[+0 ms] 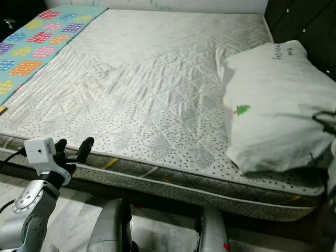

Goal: Clean up the room

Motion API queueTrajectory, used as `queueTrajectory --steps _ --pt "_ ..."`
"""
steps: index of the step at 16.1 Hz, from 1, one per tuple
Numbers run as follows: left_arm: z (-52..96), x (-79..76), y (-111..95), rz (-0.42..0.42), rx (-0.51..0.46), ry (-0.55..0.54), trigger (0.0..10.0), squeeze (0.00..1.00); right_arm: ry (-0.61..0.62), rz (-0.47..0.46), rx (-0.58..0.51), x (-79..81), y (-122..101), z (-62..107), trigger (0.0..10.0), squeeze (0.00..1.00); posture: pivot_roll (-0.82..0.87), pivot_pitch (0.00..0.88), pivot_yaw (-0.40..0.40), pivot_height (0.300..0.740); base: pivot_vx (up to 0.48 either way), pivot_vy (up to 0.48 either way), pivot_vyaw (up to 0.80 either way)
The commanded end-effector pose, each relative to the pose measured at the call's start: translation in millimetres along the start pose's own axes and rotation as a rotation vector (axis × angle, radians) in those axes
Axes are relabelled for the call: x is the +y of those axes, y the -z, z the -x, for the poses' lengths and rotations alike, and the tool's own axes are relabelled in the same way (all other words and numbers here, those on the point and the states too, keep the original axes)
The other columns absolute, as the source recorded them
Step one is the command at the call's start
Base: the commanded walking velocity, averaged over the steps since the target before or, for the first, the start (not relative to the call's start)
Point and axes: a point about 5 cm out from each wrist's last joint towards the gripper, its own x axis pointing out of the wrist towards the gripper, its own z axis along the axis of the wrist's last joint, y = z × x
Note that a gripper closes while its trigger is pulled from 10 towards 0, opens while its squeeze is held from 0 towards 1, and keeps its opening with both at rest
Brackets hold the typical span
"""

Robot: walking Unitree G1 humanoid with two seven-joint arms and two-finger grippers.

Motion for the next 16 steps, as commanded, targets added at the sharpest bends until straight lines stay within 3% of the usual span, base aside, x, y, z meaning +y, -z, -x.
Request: queueTrajectory --steps 1,7,16 --pt "0.7 3.2 -3 -0.022 0.002 -0.009 10.0 0.00 0.101 -0.042 -0.047 -19.2 -5 0.5 0.0 0.00 0.02 0.076 0.037 0.566 0.000 0.000 0.00" --pt "-0.8 -0.4 -2 -0.018 0.004 0.003 10.0 0.00 0.161 0.039 -0.020 -45.1 27 14.0 0.0 0.00 0.02 0.081 0.034 0.566 0.000 0.000 0.00" --pt "-1.0 -0.9 -1 -0.013 0.008 0.006 10.0 0.00 0.300 0.142 0.024 -85.4 47 28.4 0.0 0.00 -0.01 0.090 0.034 0.566 0.000 0.000 0.00"
